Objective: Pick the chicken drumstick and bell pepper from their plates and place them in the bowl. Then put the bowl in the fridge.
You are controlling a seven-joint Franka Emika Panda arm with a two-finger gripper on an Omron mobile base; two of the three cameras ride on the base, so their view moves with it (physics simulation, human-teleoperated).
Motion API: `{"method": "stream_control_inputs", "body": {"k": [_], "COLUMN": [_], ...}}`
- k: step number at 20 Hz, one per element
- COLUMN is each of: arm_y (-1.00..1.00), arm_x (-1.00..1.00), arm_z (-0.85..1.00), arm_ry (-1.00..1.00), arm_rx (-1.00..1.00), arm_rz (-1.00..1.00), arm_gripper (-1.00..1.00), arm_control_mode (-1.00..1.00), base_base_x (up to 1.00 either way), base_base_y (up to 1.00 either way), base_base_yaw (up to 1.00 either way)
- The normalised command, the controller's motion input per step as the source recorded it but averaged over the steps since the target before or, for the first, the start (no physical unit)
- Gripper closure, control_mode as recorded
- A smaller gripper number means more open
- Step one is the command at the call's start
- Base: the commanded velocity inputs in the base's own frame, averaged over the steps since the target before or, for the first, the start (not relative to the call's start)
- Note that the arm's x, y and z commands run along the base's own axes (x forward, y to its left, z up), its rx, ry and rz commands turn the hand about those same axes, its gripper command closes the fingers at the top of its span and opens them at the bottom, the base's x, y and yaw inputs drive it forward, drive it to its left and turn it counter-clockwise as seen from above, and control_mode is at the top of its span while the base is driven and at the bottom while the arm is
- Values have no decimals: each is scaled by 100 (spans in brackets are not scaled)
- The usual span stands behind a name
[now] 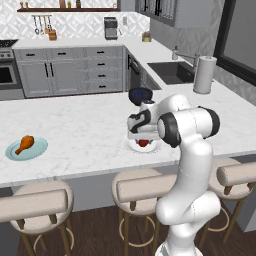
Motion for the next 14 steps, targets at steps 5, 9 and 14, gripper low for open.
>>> {"method": "stream_control_inputs", "body": {"k": [5, 9, 14], "arm_y": [-43, -74, -100], "arm_x": [-40, -18, -40], "arm_z": [91, 100, 95], "arm_ry": [-15, -1, 9], "arm_rx": [5, 10, 5], "arm_rz": [0, 0, -5], "arm_gripper": [100, 100, 100], "arm_control_mode": [-100, -100, -100], "base_base_x": [0, 0, 0], "base_base_y": [0, 0, 0], "base_base_yaw": [0, 0, 0]}}
